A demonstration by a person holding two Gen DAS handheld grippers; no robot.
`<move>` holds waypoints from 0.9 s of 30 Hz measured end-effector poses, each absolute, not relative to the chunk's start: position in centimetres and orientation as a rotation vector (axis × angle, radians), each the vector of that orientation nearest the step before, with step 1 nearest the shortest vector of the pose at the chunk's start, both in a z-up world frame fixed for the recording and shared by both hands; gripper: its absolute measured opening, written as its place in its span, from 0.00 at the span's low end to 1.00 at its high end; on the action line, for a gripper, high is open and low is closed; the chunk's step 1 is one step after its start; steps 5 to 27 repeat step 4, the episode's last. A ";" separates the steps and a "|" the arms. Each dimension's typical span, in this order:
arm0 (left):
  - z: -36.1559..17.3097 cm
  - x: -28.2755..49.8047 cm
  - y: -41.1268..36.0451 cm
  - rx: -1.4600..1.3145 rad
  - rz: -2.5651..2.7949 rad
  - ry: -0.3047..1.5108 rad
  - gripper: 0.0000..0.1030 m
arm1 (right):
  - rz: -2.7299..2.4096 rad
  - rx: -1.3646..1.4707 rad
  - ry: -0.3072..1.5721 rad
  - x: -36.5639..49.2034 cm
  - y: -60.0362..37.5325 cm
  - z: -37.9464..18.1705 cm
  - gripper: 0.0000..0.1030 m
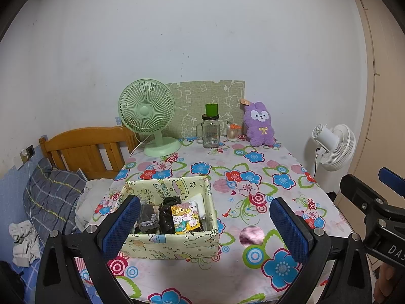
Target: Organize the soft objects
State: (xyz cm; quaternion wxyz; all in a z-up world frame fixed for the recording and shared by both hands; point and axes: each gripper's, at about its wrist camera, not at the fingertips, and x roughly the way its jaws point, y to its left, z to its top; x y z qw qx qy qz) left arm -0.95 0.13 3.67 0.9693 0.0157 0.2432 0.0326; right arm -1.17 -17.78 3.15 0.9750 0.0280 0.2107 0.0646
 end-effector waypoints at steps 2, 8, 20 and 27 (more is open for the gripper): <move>3.7 -1.0 0.1 0.031 0.067 0.492 1.00 | 0.130 0.057 0.425 -1.2 -17.8 3.1 1.00; 3.7 -1.0 0.1 0.029 0.066 0.494 1.00 | 0.131 0.056 0.425 -1.2 -17.8 3.1 1.00; 3.7 -1.0 0.1 0.029 0.066 0.494 1.00 | 0.131 0.056 0.425 -1.2 -17.8 3.1 1.00; 3.7 -1.0 0.1 0.029 0.066 0.494 1.00 | 0.131 0.056 0.425 -1.2 -17.8 3.1 1.00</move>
